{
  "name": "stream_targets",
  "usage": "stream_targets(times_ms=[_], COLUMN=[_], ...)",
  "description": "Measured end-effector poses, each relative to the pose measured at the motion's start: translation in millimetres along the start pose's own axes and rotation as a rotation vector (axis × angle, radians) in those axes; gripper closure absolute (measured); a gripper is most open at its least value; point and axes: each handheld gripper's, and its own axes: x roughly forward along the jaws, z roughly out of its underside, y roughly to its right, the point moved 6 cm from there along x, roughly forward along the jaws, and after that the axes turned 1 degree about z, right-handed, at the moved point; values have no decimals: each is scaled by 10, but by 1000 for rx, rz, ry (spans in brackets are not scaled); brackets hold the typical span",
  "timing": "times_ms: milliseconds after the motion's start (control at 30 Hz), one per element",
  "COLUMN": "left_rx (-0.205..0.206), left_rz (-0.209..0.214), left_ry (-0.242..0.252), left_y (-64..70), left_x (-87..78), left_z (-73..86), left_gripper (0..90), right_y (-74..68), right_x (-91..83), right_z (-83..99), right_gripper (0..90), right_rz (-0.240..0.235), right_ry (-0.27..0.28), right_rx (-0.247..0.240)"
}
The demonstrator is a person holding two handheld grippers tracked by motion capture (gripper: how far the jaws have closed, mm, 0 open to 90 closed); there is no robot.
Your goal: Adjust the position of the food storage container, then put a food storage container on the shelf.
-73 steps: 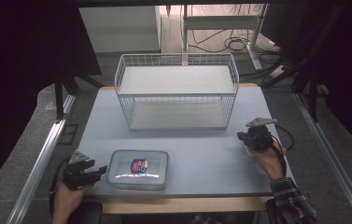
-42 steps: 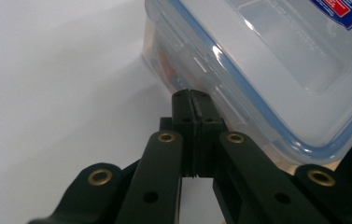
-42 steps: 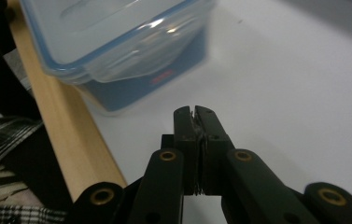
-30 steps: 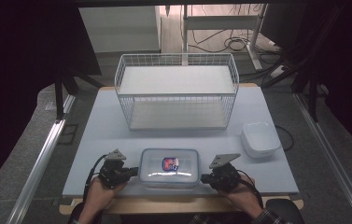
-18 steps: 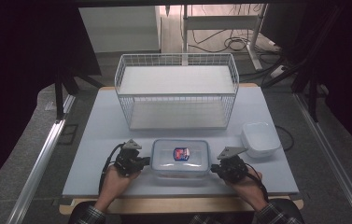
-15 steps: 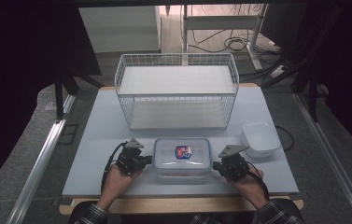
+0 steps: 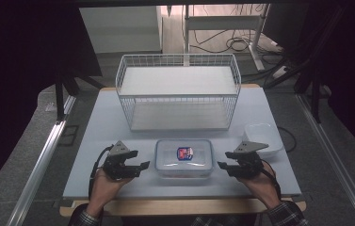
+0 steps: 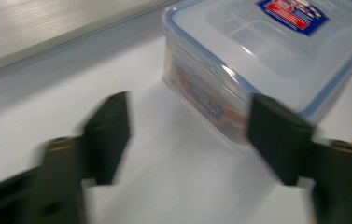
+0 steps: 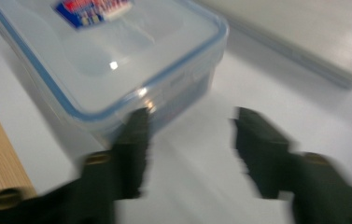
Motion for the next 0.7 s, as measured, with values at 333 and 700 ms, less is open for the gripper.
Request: stream_targets(times_ms=[333,700], left_rx=[16,51], left_rz=[4,-19], left_ry=[-58,-41], left_y=[-58,-51], left_x=[37,85], left_z=[169,130], left_gripper=[70,36], right_y=[50,28], right_x=[58,105], right_z=[5,-45], right_gripper=[96,59], right_rz=[-46,-47], right_ry=[55,59], right_rx=[55,51])
